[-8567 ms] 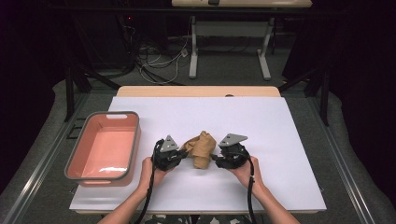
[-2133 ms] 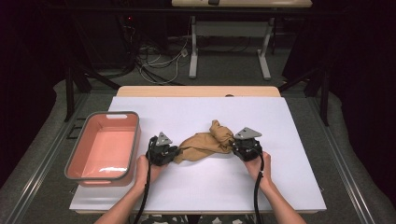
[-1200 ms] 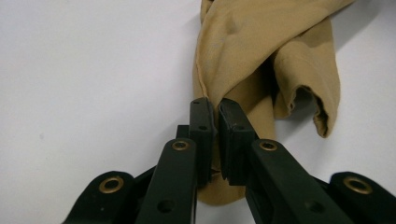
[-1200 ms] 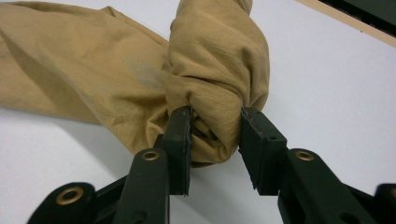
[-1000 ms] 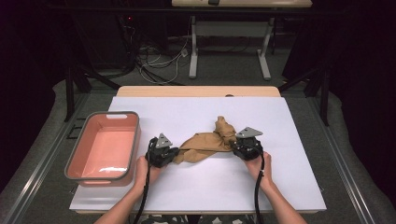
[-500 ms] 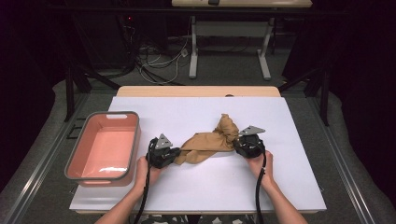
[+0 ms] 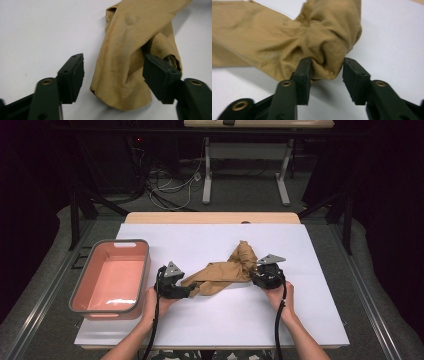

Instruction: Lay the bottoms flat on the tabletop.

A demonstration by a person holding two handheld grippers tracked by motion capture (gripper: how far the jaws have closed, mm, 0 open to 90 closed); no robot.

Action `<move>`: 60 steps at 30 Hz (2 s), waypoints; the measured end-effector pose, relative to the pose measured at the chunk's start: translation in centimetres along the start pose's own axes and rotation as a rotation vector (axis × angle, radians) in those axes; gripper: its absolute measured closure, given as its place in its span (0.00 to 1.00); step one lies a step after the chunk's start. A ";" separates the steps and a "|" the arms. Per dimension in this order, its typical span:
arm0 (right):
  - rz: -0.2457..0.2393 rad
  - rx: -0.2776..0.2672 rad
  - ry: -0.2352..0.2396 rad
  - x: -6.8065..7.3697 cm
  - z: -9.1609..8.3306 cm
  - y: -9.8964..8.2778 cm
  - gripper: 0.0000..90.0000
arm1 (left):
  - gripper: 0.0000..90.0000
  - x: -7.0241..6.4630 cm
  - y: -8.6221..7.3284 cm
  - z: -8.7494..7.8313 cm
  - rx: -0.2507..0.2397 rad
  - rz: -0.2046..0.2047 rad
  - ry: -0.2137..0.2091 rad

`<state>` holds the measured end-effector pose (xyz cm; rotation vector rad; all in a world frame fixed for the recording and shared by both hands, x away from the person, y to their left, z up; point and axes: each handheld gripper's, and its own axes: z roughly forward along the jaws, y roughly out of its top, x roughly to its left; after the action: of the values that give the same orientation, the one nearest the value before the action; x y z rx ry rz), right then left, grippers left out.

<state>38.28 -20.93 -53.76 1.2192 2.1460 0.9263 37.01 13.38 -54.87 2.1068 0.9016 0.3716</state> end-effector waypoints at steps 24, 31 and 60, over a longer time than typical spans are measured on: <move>-0.158 0.006 0.035 3.9 0.8 1.4 0.45 | 0.09 0.3 -0.1 0.0 0.005 -0.010 -0.020; -0.134 -0.005 0.020 3.1 1.2 0.9 0.73 | 0.04 0.5 -0.2 0.0 -0.015 -0.026 -0.010; -0.113 -0.009 0.045 1.8 -0.2 0.4 1.00 | 0.01 0.9 -0.4 0.1 -0.017 -0.033 0.007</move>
<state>37.47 -19.25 -53.48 1.0696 2.2188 0.9215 37.44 14.13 -55.28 2.0741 0.9324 0.3685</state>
